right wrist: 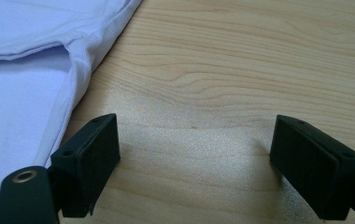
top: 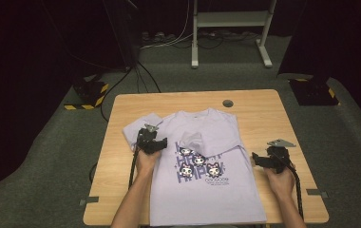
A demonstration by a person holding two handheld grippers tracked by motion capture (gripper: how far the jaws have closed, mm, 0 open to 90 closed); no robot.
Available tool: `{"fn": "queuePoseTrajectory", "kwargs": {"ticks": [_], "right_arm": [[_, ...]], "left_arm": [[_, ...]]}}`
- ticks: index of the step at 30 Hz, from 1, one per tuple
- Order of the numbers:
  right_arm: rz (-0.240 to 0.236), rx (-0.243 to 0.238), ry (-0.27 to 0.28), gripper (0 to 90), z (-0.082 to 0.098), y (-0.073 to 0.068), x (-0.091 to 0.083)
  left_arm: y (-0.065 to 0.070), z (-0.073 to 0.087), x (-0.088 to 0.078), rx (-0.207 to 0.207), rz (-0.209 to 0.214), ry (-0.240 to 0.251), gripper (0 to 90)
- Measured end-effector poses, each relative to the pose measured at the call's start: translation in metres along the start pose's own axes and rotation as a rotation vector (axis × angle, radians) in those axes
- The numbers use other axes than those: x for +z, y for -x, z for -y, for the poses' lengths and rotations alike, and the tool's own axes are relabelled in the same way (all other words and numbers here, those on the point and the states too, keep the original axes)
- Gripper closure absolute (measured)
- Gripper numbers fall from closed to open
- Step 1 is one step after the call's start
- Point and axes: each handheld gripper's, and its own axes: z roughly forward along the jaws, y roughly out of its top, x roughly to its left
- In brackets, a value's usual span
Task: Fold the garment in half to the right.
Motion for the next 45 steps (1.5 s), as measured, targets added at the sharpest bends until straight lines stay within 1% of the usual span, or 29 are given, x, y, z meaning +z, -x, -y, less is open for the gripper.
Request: {"fn": "queuePoseTrajectory", "kwargs": {"ticks": [1,2,3,4,5,6,7,8,11,15,16,17,18,20,24,25,26,29,30,31,32,33,34,35,36,37,39,42,45], "right_arm": [[0.000,0.000,0.000,15.0,0.000,0.000,0.000],[0.000,0.000,0.000,14.9,0.000,0.000,0.000],[0.000,0.000,0.000,14.9,0.000,0.000,0.000],[0.000,0.000,0.000,14.8,0.000,0.000,0.000],[-0.001,0.000,0.000,14.8,0.000,0.000,0.000],[-0.001,0.000,0.000,14.8,0.000,0.000,0.000],[-0.001,0.000,0.000,14.8,0.000,0.000,0.000],[-0.001,0.000,0.000,14.8,0.000,0.000,0.000],[0.000,-0.001,-0.001,14.8,0.000,0.000,0.000],[0.000,0.000,0.000,14.8,0.000,0.000,0.000],[-0.001,0.000,0.000,14.7,0.000,0.000,0.000],[-0.001,0.000,0.000,14.7,0.000,0.000,0.000],[-0.001,-0.001,-0.001,14.6,0.000,0.000,0.000],[-0.001,-0.001,-0.001,14.3,0.000,0.000,0.000],[-0.001,-0.003,-0.001,14.0,0.000,0.000,0.000],[-0.001,-0.003,-0.001,14.0,0.000,0.000,0.000],[-0.001,-0.003,-0.001,14.0,0.000,0.000,0.000],[-0.001,-0.003,-0.001,13.9,0.000,0.000,0.000],[-0.001,-0.003,-0.002,13.7,0.000,0.000,0.000],[-0.001,-0.003,-0.002,13.7,0.000,0.000,0.000],[-0.001,-0.003,-0.002,13.7,0.000,0.000,0.000],[-0.001,-0.004,-0.002,13.7,0.000,0.000,0.000],[-0.001,-0.004,-0.002,13.6,0.000,0.000,0.000],[-0.001,-0.004,-0.002,13.6,0.000,0.000,0.000],[-0.001,-0.004,-0.002,13.6,0.000,0.000,0.000],[-0.002,-0.004,-0.002,13.6,0.000,0.000,0.000],[-0.002,-0.004,-0.002,13.6,0.000,0.000,0.000],[-0.001,-0.005,-0.002,13.6,0.000,0.000,0.000],[-0.001,-0.005,-0.002,13.5,0.000,0.000,0.000]], "left_arm": [[-0.005,-0.003,-0.005,-0.014,-0.012,0.035,27.7],[-0.005,-0.003,-0.005,-0.014,-0.012,0.035,27.6],[-0.009,-0.005,-0.007,-0.031,-0.019,0.053,27.6],[-0.016,-0.009,-0.010,-0.051,-0.043,0.065,26.3],[-0.019,-0.011,-0.011,-0.057,-0.058,0.062,26.0],[-0.019,-0.011,-0.011,-0.057,-0.058,0.062,25.1],[-0.025,-0.015,-0.009,-0.064,-0.089,0.048,24.5],[-0.025,-0.015,-0.009,-0.064,-0.089,0.048,24.4],[-0.035,-0.017,-0.003,-0.087,-0.124,0.033,24.8],[-0.039,-0.015,0.002,-0.099,-0.140,0.020,26.8],[-0.040,-0.015,0.003,-0.103,-0.140,0.019,31.1],[-0.041,-0.015,0.004,-0.108,-0.142,0.018,31.1],[-0.042,-0.014,0.005,-0.105,-0.145,0.015,33.9],[-0.044,-0.013,0.008,-0.099,-0.151,-0.001,42.4],[-0.047,-0.012,0.010,-0.116,-0.150,0.000,50.8],[-0.048,-0.012,0.010,-0.120,-0.153,0.002,50.8],[-0.048,-0.012,0.010,-0.120,-0.156,0.003,55.5],[-0.050,-0.012,0.009,-0.126,-0.161,0.002,60.8],[-0.051,-0.013,0.009,-0.127,-0.162,0.000,65.8],[-0.051,-0.013,0.009,-0.127,-0.162,0.000,68.4],[-0.051,-0.013,0.009,-0.129,-0.160,0.002,68.4],[-0.052,-0.013,0.009,-0.127,-0.160,0.002,71.3],[-0.050,-0.014,0.007,-0.102,-0.163,0.004,75.7],[-0.049,-0.015,0.006,-0.093,-0.153,0.012,78.5],[-0.049,-0.015,0.006,-0.093,-0.153,0.012,81.1],[-0.048,-0.016,0.005,-0.094,-0.137,0.023,81.1],[-0.046,-0.019,0.005,-0.082,-0.118,0.023,85.2],[-0.046,-0.021,0.005,-0.084,-0.110,0.022,87.5],[-0.047,-0.020,0.004,-0.096,-0.096,0.022,88.1]]}}
